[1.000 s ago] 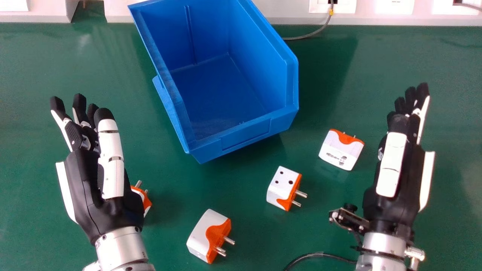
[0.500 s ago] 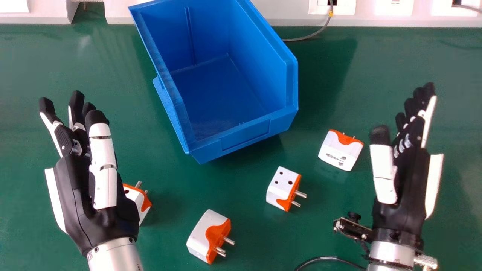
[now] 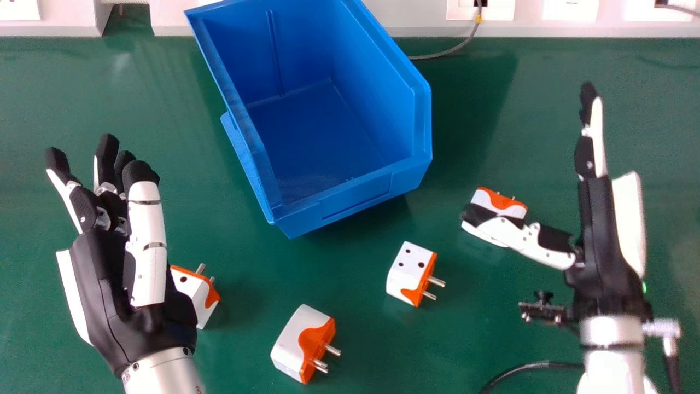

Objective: Pick all objects and put in blue box

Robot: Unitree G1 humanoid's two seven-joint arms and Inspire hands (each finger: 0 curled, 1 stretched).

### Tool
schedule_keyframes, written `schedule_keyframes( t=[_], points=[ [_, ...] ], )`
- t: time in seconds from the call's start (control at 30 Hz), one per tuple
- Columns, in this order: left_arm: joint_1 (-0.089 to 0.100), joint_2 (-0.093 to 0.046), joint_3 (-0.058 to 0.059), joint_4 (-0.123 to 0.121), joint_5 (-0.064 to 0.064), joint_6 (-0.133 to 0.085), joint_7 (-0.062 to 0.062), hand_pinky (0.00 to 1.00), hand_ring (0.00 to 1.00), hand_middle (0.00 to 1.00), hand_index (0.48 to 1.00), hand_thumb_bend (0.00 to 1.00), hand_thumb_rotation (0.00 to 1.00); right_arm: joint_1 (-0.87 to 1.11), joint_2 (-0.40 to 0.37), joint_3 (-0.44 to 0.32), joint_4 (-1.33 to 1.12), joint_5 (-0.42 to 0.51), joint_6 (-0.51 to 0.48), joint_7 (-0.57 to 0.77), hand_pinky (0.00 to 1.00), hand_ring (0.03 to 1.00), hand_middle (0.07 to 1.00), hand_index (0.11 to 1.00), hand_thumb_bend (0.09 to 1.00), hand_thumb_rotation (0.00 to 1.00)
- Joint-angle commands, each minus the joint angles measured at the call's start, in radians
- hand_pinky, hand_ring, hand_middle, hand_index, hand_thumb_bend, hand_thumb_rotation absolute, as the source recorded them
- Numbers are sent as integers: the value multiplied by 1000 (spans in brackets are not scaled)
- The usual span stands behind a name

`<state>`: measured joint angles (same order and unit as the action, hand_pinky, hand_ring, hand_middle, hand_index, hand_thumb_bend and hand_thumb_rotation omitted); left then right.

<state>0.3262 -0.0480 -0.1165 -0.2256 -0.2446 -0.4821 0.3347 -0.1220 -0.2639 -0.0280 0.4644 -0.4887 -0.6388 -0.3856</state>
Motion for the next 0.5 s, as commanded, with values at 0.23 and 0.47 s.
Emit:
schedule_keyframes(
  t=[0.23, 0.47],
  points=[
    [-22, -99, -7, -37, 7, 14, 16, 888, 933, 935, 904, 383, 448, -275, -191, 108, 322, -166, 23, -91, 924, 978, 977, 1000, 971, 447],
    [-28, -100, -11, -38, 20, 16, 21, 896, 935, 937, 906, 389, 446, -465, -254, 236, 577, -227, 35, -66, 917, 980, 975, 1000, 998, 478]
  ],
)
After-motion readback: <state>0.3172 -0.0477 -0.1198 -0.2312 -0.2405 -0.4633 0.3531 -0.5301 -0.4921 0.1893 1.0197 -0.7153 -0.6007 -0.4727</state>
